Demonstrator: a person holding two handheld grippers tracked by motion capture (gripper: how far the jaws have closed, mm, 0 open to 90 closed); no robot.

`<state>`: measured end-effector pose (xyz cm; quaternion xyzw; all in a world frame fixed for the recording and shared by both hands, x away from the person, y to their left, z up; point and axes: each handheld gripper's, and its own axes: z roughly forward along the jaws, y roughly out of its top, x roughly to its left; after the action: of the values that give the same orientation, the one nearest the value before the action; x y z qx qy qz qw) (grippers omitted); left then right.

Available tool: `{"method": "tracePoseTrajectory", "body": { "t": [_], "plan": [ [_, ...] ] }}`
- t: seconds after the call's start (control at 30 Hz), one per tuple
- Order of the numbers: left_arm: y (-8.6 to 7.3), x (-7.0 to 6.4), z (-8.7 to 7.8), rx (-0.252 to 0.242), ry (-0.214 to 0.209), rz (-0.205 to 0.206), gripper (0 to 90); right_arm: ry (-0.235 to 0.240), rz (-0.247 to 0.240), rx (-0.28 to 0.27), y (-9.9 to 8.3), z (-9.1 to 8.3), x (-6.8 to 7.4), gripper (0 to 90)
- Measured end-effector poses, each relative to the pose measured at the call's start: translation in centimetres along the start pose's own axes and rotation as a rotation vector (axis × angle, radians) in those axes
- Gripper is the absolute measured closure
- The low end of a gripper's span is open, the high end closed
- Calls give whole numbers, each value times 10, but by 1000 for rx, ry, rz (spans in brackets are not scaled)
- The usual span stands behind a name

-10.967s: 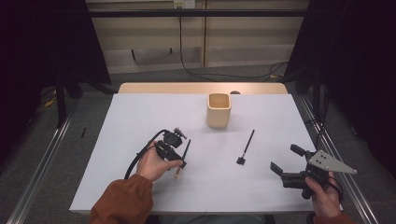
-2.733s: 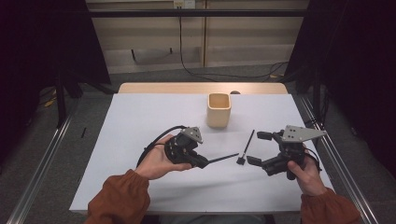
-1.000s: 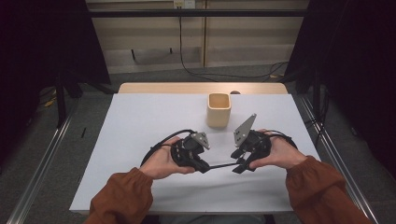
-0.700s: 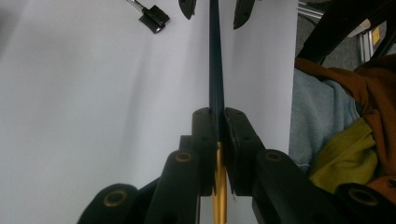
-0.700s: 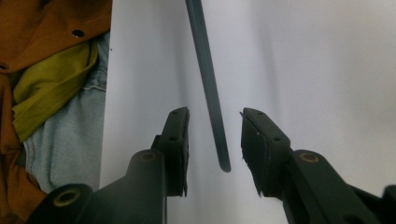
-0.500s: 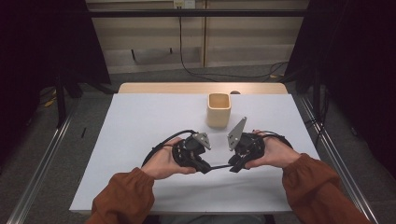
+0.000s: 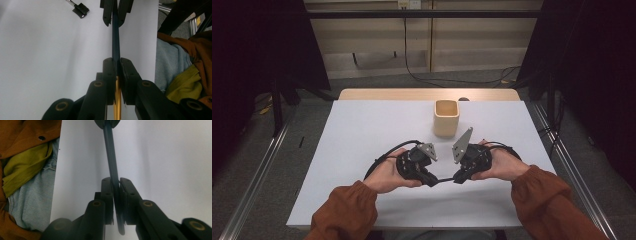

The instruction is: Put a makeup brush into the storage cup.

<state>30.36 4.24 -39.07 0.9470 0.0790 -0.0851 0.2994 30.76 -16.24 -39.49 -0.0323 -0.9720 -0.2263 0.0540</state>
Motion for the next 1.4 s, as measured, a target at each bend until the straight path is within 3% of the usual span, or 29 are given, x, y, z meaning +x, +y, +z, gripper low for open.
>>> {"method": "tracePoseTrajectory", "body": {
  "t": [0.57,0.83,1.0,1.23,1.4],
  "plan": [
    [-6,2,1,-31,2,8,805,22,0,1,0,4,3,858],
    [-9,3,0,-48,30,10,569,1,4,-13,-4,1,3,858],
    [-10,0,-1,-71,106,23,323,7,26,-6,-5,1,2,858],
    [-13,6,-2,-94,119,-37,66,4,51,-34,-9,-3,0,858],
    [-19,2,-7,-151,154,-53,57,-6,50,-64,-13,-5,1,858]
  ]
}}
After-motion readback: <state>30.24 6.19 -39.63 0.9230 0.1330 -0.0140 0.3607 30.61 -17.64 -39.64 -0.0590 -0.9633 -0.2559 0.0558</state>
